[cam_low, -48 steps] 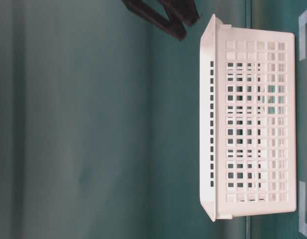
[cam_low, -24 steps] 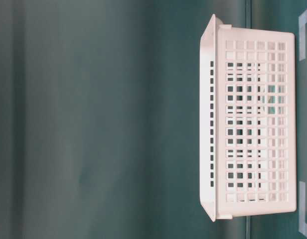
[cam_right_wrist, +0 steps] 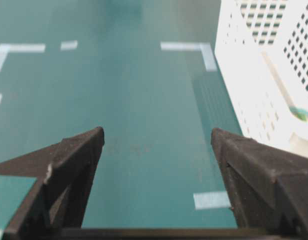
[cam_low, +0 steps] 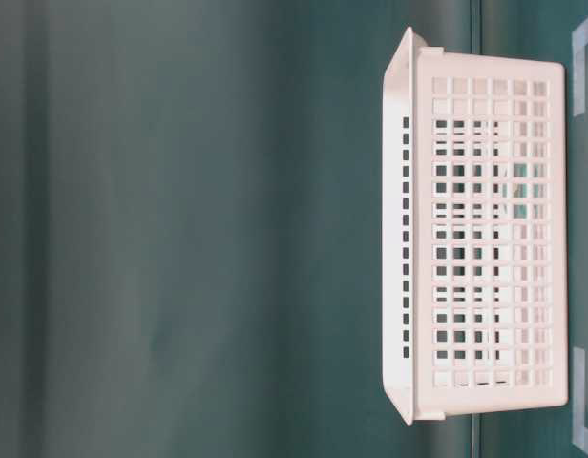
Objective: Put the tape into the white basket.
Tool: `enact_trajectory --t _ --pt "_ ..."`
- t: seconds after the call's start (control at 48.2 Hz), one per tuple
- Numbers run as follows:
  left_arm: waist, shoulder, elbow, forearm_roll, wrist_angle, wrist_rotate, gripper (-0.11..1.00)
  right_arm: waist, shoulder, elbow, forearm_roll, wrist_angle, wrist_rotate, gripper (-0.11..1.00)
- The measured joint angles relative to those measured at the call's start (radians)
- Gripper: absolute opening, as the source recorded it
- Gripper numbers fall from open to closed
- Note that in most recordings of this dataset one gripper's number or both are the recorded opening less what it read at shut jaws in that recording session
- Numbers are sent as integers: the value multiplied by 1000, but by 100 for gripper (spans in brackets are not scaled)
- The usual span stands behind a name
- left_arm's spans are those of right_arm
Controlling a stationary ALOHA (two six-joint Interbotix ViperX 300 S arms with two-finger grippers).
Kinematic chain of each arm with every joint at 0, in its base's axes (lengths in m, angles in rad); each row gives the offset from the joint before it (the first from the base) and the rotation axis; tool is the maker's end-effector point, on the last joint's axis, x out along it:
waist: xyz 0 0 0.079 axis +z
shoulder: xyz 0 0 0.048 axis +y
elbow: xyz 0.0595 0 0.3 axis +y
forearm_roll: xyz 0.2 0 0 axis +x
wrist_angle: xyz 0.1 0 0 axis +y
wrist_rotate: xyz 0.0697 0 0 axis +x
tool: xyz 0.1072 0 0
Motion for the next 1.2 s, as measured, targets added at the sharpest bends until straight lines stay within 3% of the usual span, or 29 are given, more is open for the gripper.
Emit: enact_trajectory --t 0.767,1.203 --pt "41 -60 40 0 5 6 -10 2 -17 104 0 49 3 91" --pt "48 -133 72 2 17 2 -10 2 -18 147 0 -12 5 91"
